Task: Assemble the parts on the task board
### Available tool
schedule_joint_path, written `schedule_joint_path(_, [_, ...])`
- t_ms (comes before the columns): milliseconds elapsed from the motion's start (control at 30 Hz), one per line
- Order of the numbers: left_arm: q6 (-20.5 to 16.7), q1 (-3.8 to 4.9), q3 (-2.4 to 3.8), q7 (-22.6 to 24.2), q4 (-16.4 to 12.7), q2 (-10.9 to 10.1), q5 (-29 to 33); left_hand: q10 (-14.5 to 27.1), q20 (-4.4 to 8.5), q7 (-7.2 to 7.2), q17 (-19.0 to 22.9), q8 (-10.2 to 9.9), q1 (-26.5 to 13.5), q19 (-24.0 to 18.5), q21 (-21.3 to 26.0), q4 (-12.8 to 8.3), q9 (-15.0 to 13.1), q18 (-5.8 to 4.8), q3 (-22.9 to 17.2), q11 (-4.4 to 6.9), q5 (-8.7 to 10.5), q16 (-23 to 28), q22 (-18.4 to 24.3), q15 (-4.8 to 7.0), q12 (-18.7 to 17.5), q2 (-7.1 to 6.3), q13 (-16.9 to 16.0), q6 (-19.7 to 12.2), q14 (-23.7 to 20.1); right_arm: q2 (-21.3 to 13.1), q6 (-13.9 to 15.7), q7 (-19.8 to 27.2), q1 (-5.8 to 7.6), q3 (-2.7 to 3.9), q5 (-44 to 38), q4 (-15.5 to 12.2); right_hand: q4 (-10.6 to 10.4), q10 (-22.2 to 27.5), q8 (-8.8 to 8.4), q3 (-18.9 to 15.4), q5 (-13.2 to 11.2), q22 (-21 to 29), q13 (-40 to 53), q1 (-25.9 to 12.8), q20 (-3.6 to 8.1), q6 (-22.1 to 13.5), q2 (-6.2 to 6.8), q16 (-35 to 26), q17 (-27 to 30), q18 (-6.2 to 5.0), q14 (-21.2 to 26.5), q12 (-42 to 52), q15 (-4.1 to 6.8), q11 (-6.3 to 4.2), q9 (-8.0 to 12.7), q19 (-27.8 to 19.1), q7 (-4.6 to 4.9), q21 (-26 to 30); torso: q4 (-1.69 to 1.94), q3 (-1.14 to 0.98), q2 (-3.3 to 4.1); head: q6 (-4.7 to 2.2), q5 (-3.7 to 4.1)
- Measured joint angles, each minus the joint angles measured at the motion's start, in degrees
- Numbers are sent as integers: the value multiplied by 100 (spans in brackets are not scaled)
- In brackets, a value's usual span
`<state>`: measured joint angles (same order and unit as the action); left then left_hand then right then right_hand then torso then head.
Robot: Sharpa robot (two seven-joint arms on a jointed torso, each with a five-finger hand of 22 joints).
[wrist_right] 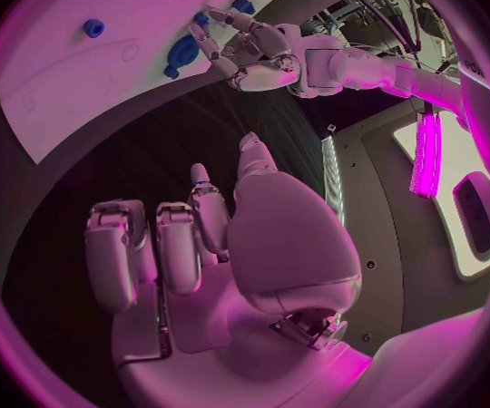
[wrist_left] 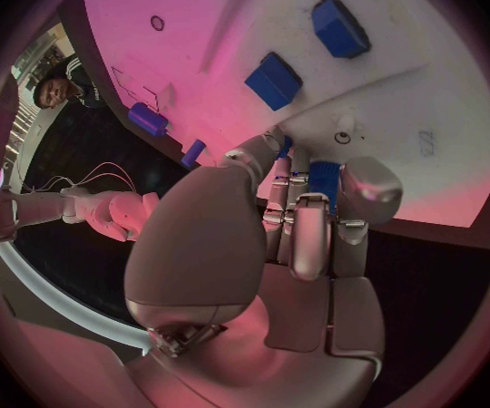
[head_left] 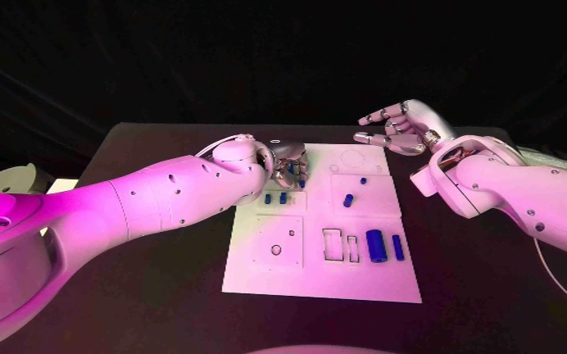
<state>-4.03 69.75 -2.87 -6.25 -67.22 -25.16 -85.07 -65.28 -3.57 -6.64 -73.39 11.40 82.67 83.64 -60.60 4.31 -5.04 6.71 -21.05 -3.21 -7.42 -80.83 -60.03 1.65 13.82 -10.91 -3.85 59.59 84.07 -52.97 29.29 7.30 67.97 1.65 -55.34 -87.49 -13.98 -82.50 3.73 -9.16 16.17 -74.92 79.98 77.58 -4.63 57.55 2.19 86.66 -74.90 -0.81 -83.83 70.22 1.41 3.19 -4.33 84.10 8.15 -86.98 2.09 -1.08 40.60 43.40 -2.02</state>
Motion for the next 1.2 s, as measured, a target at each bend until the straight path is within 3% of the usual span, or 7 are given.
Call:
schedule_joint_path(500, [-38,-34,33,-3,124,90,-26,-109,0,-17,0,-48,-28,0,2,-9,11,0,-98,3,0,0,-13,0,-61,28,-10,99,0,12,-8,6,0,0,0,0,0,0,0,0,0,1,0,0,0,0,0,0,-4,0,0,0,0,0,0,0,0,0,0,-1,2,25,8])
schedule_joint_path(867, [-48,-48,32,18,155,113,-23,-513,0,18,-49,-105,32,0,-64,-208,24,0,-490,62,82,-82,-106,20,-219,273,-23,453,-21,14,-19,7,0,1,0,-3,0,0,0,0,0,1,0,0,0,0,0,0,-3,0,0,1,0,0,-4,0,0,0,2,-3,-2,31,7])
schedule_joint_path(1200, [-150,-79,44,52,134,77,39,-649,21,-8,-49,-155,-48,21,-63,-347,22,1,-642,55,89,-101,-117,20,-405,310,-26,562,-21,12,-31,7,0,1,1,-4,0,0,0,0,0,2,0,0,0,0,0,0,-3,0,0,6,0,0,-3,0,0,0,2,-2,-3,13,2])
